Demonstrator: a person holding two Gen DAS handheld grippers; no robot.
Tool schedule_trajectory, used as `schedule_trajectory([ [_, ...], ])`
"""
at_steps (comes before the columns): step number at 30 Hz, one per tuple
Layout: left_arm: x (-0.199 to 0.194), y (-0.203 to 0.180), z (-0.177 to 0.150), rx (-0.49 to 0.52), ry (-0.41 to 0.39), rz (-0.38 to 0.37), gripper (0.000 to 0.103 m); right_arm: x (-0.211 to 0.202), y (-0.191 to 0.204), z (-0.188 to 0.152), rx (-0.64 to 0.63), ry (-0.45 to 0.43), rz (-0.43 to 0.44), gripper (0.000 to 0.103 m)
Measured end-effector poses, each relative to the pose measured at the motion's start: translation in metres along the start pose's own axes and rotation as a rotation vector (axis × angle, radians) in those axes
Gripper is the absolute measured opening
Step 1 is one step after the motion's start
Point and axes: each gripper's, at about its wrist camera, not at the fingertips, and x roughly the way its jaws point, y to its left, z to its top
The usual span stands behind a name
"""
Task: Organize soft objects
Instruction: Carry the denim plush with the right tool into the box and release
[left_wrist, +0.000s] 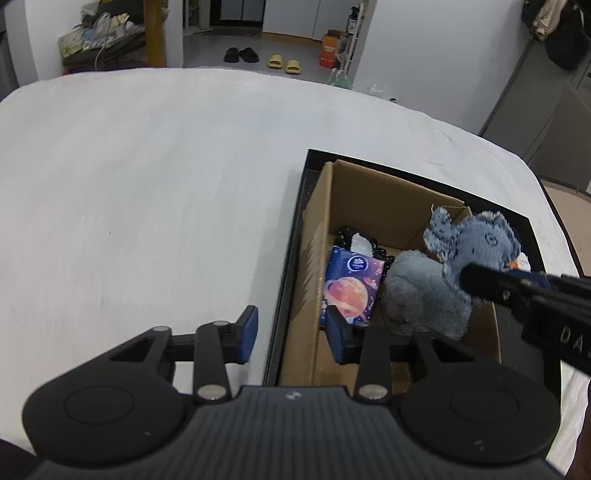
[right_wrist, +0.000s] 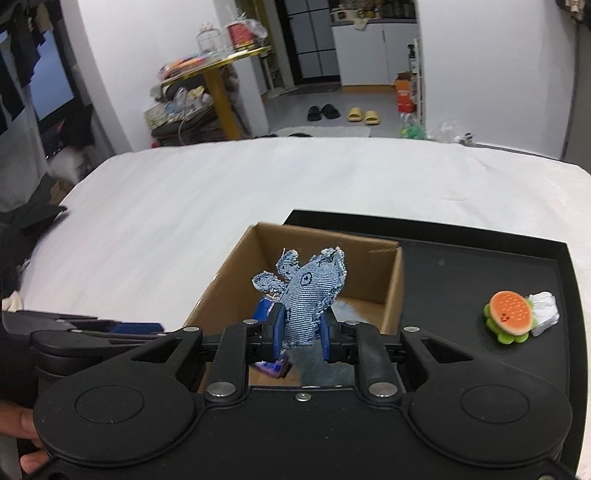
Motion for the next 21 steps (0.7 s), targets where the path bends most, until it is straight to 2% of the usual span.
schedule_trajectory([
  [5,0.0,0.001,-0.002,-0.007,0.004,-0.024,0.026,0.0,0.01,-0.002,-0.023,0.032,0.018,0.02],
  [7,0.0,0.001,-0.002,-0.01,0.007,-0.035,0.017,0.001,0.013,-0.003,-0.028,0.043,0.028,0.02],
  [10,0.0,-0.001,-0.001,-0.016,0.012,-0.051,0.011,0.002,0.02,-0.007,-0.038,0.059,0.042,0.02],
  [17,0.001,-0.003,-0.001,-0.023,0.018,-0.056,0.009,0.002,0.026,-0.01,-0.045,0.086,0.079,0.02],
  [19,0.001,-0.003,-0.002,-0.021,0.02,-0.054,0.009,0.003,0.027,-0.01,-0.04,0.097,0.093,0.026],
  [21,0.001,-0.004,-0.002,-0.016,0.021,-0.05,0.009,0.004,0.026,-0.01,-0.028,0.107,0.125,0.028],
])
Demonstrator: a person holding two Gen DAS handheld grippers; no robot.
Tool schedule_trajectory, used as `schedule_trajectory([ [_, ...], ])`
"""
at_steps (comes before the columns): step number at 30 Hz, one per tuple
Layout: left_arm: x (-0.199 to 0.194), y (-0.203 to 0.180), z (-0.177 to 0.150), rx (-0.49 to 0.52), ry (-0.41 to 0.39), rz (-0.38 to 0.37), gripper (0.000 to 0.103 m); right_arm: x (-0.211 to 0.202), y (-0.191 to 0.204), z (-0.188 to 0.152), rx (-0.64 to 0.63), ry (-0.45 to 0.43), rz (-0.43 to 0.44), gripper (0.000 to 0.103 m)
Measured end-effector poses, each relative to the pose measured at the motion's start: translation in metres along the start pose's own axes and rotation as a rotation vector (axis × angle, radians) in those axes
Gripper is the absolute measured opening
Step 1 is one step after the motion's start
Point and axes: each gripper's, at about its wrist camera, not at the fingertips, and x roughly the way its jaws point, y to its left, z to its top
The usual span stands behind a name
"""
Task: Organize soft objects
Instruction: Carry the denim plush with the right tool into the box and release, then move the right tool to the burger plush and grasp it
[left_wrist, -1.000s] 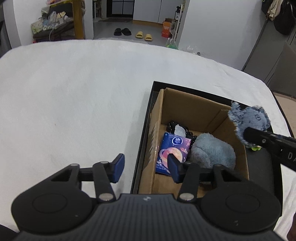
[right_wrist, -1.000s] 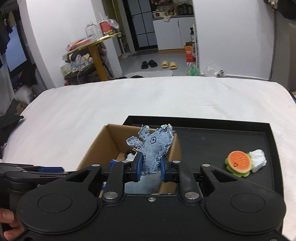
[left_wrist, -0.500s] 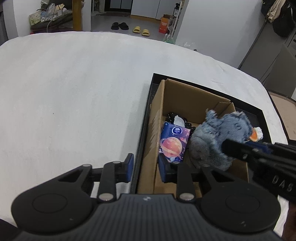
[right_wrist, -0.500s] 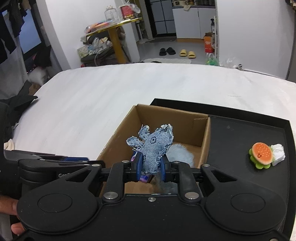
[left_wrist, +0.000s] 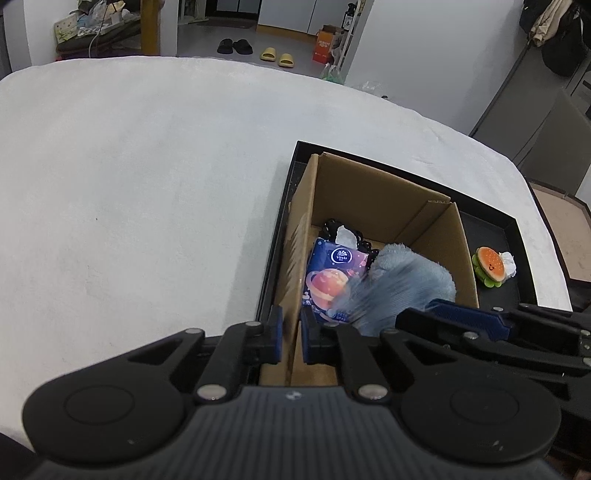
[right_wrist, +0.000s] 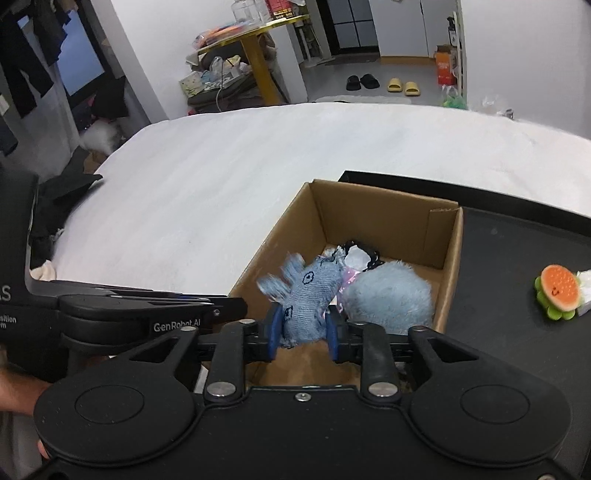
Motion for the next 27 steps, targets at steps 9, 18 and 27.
schedule_trajectory([
  [9,-0.001,-0.005,0.0,0.024,-0.003,0.02,0.009,-0.009,-0.011,-0.001,0.027,-0.015,-0.022,0.028],
  [18,-0.004,-0.012,0.003,0.042,-0.015,0.04,0.013,-0.016,-0.033,-0.001,0.061,-0.055,-0.08,0.028],
  [27,-0.001,-0.024,0.004,0.056,-0.005,0.082,0.03,-0.02,-0.056,-0.004,0.071,-0.093,-0.125,0.039],
])
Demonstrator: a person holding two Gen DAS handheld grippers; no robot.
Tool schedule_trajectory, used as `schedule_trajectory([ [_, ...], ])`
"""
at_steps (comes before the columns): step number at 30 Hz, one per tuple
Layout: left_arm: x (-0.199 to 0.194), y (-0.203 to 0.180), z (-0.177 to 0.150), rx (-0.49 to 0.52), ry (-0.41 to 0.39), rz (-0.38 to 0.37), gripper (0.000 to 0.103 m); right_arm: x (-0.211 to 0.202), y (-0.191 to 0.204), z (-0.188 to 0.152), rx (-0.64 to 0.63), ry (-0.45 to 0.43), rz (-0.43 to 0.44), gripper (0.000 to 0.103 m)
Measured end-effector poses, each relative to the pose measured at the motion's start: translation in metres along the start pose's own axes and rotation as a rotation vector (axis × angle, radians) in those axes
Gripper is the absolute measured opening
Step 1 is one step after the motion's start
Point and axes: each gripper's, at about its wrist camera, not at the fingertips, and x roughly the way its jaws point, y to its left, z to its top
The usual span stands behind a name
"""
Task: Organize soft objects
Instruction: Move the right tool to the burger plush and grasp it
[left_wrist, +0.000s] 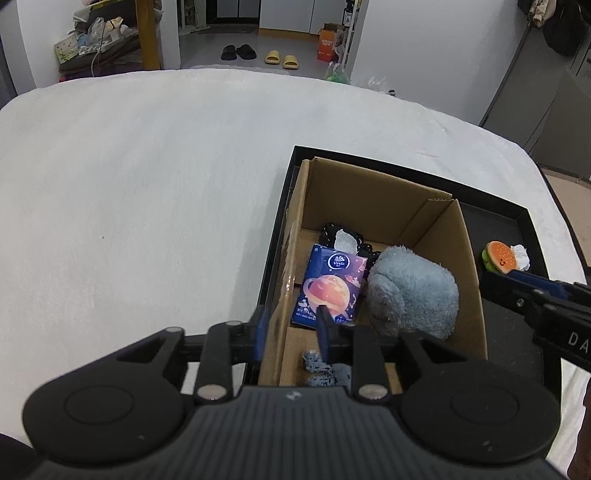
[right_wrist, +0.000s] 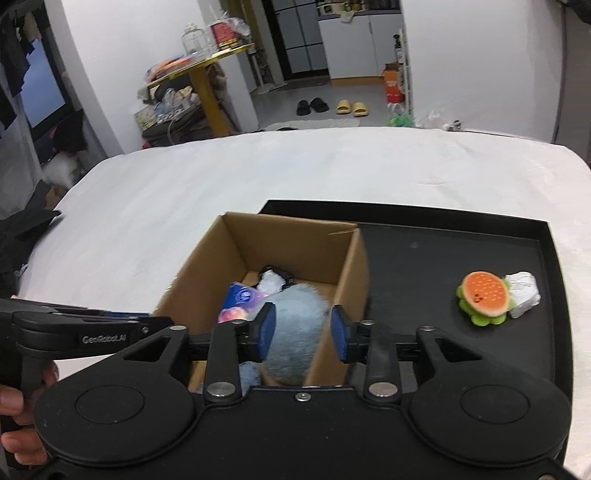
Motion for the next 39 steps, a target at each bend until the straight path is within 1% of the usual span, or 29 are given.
schedule_trajectory([
  [1,-0.001,-0.002,0.001,0.003,-0.003,0.004,0.034,0.0,-0.003,-0.001,0.003,-0.006,-0.006,0.043],
  [4,-0.004,-0.006,0.003,0.009,-0.018,0.02,0.043,-0.001,-0.015,-0.006,0.009,-0.022,-0.034,0.047],
  [6,-0.003,-0.01,0.004,0.011,-0.026,0.028,0.047,-0.001,-0.025,-0.008,0.02,-0.027,-0.044,0.05],
  [10,0.001,-0.014,0.007,0.007,-0.032,0.056,0.049,0.002,-0.043,-0.014,0.042,-0.051,-0.07,0.059],
  [12,0.004,-0.016,0.009,0.004,-0.035,0.069,0.051,0.004,-0.052,-0.016,0.057,-0.057,-0.081,0.061],
  [15,0.01,-0.021,0.011,0.02,-0.033,0.085,0.053,0.006,-0.065,-0.019,0.071,-0.075,-0.097,0.069],
  [18,0.013,-0.025,0.014,0.022,-0.036,0.104,0.054,0.006,-0.078,-0.022,0.084,-0.097,-0.117,0.07],
  [21,0.014,-0.027,0.017,0.023,-0.039,0.117,0.055,0.008,-0.09,-0.026,0.097,-0.106,-0.123,0.073],
  [24,0.017,-0.03,0.02,0.035,-0.04,0.127,0.057,0.014,-0.1,-0.032,0.102,-0.102,-0.153,0.074],
  [31,0.019,-0.039,0.022,0.039,-0.043,0.144,0.06,0.029,-0.116,-0.044,0.126,-0.091,-0.171,0.074],
  [36,0.019,-0.044,0.025,0.055,-0.043,0.136,0.06,0.035,-0.126,-0.042,0.126,-0.105,-0.201,0.073],
  [39,0.019,-0.047,0.026,0.068,-0.046,0.134,0.061,0.036,-0.132,-0.04,0.129,-0.116,-0.21,0.07],
])
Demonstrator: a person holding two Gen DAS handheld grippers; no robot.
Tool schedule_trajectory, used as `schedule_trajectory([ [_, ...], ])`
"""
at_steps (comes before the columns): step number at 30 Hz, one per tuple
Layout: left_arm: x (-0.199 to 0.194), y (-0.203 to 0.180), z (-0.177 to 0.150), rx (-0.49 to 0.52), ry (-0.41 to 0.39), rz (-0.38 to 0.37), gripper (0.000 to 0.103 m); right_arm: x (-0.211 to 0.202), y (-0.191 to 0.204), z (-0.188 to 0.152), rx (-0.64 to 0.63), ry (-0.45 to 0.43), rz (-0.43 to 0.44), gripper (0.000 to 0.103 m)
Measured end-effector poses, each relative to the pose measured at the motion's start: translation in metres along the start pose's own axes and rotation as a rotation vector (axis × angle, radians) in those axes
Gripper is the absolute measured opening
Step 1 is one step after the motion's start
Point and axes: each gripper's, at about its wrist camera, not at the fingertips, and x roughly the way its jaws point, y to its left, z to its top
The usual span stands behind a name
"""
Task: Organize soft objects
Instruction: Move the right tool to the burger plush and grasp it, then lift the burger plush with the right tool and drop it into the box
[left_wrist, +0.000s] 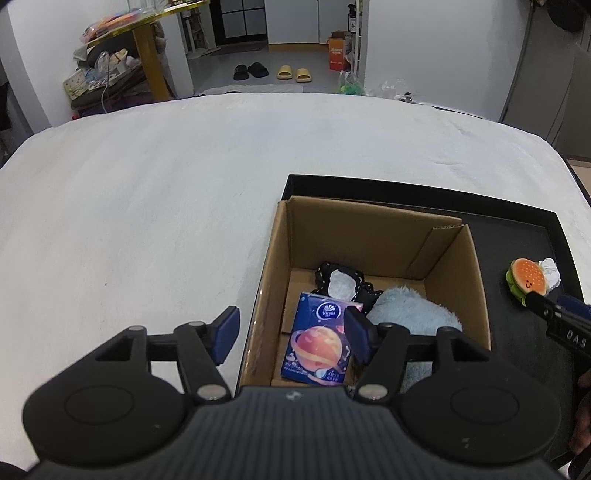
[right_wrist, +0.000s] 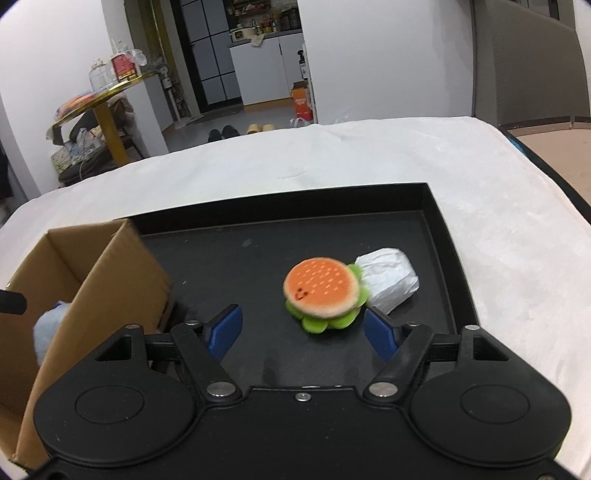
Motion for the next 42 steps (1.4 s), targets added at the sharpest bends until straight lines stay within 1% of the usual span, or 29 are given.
schedule_trajectory([
  [4,-0.001,-0.002,0.001,0.004,0.0,-0.003,0.061,0.005,-0.006,0.006,0.006,-0.015,0.003,0.069],
  [10,0.0,0.002,0.002,0.003,0.0,0.005,0.061,0.02,-0.012,0.018,-0.041,-0.021,-0.003,0.069],
  [12,0.0,0.003,0.002,-0.001,0.002,0.009,0.061,0.026,-0.012,0.019,-0.063,-0.007,-0.007,0.069],
  [15,0.001,0.004,0.001,-0.003,0.007,0.011,0.061,0.029,-0.003,0.016,-0.13,-0.004,-0.021,0.068],
  [17,0.001,0.005,0.0,-0.006,0.009,0.007,0.061,0.031,0.005,0.014,-0.17,0.014,-0.021,0.05],
  [18,0.001,0.005,0.0,-0.008,0.009,0.004,0.061,0.031,0.008,0.013,-0.184,0.028,-0.02,0.038],
  [20,0.0,0.006,-0.001,-0.012,0.009,-0.001,0.061,0.033,0.013,0.011,-0.185,0.068,-0.026,0.035],
  [22,0.001,0.009,-0.001,-0.017,0.01,-0.004,0.061,0.027,0.016,0.009,-0.195,0.063,-0.033,0.031],
  [25,0.002,0.011,-0.002,-0.02,0.018,-0.005,0.061,0.018,0.017,0.008,-0.174,0.08,-0.044,0.028],
  [27,0.001,0.013,-0.003,-0.019,0.017,-0.009,0.061,0.011,0.018,0.006,-0.155,0.093,-0.058,0.027],
  [30,-0.001,0.015,-0.005,-0.018,0.01,-0.009,0.061,0.002,0.019,0.003,-0.144,0.1,-0.053,0.026],
  [32,-0.003,0.017,-0.007,-0.026,0.007,-0.012,0.061,-0.006,0.021,0.001,-0.134,0.098,-0.052,0.023],
  [42,-0.011,0.024,-0.018,-0.038,-0.002,-0.014,0.061,-0.029,0.031,0.004,-0.121,0.068,-0.029,0.021],
])
